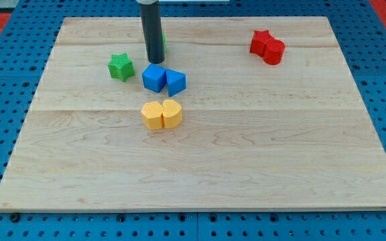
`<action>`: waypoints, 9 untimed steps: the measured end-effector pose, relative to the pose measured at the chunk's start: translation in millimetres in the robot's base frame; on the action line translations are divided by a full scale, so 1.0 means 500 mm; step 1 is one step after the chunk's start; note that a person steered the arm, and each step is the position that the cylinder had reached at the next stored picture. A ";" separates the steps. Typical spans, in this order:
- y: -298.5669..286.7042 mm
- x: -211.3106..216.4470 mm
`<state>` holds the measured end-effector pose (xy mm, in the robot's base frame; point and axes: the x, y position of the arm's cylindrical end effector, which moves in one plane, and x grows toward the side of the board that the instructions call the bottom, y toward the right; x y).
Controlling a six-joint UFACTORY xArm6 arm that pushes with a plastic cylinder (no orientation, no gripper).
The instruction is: Push the green star towards the center left
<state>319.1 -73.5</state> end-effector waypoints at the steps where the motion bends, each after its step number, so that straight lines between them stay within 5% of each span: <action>1: 0.000 0.000; 6: -0.085 0.090; 8: -0.269 0.086; 9: -0.168 0.086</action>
